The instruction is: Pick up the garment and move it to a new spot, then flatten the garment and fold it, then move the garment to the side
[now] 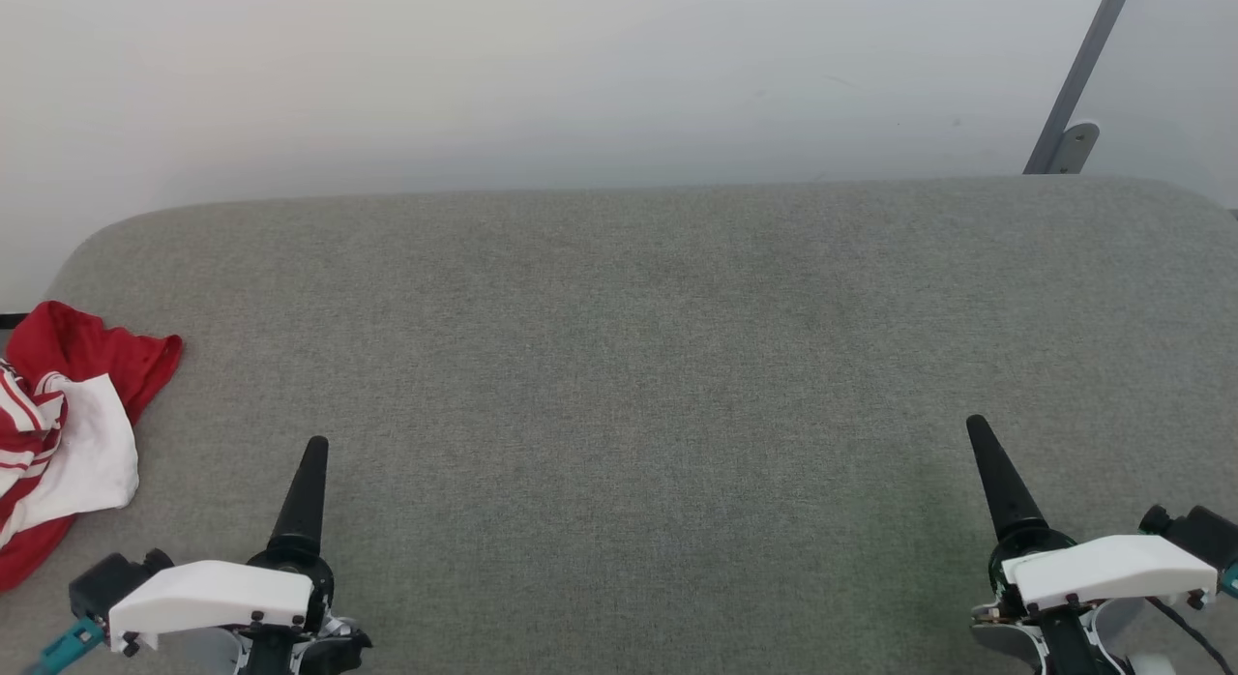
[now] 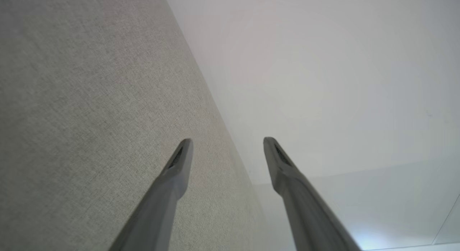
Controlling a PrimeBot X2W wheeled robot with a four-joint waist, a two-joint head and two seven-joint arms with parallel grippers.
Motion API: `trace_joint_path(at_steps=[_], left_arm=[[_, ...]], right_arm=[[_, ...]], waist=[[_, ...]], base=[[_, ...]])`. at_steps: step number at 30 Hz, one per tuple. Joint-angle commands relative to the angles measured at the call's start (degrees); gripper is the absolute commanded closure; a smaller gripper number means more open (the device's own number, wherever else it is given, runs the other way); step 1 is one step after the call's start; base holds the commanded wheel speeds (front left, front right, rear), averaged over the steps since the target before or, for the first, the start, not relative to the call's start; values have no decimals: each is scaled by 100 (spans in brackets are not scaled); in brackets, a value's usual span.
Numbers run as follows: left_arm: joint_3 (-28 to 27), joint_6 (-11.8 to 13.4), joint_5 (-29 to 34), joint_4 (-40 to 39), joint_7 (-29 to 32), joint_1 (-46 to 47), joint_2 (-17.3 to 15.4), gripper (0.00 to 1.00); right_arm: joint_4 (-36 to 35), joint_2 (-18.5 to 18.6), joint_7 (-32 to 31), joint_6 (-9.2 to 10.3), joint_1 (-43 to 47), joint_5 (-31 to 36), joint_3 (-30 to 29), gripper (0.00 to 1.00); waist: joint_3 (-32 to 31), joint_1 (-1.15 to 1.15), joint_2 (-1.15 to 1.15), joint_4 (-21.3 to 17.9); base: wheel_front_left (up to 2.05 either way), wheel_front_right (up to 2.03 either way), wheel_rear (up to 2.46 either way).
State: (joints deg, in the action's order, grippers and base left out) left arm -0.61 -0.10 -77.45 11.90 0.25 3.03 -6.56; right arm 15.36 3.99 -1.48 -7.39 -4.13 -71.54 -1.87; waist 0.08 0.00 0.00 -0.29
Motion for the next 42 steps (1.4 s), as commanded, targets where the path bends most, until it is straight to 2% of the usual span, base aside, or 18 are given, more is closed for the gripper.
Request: trace_joint_path(at_steps=[1, 12, 28, 42], left_arm=[[48, 58, 236, -123, -67, 112, -100, 0], [153, 159, 1385, -204, -307, 32, -255, 0], [-103, -133, 2528, -224, -597, -143, -200, 0], [-354, -413, 3898, -267, -846, -145, -142, 0]], right_arm=[[-100, 73, 71, -10, -161, 273, 39, 0], [7, 213, 345, -11, -188, 1345, 98, 0], [72, 334, 715, -12, -208, 2466, 232, 0], [-43, 439, 967, -13, -206, 3441, 307, 0]], waist=[[-1, 0, 0, -3], [-12, 0, 0, -20], [-8, 0, 0, -47], [-1, 0, 0, -69]], base=[[0, 0, 0], [0, 0, 0], [0, 0, 0], [0, 0, 0]])
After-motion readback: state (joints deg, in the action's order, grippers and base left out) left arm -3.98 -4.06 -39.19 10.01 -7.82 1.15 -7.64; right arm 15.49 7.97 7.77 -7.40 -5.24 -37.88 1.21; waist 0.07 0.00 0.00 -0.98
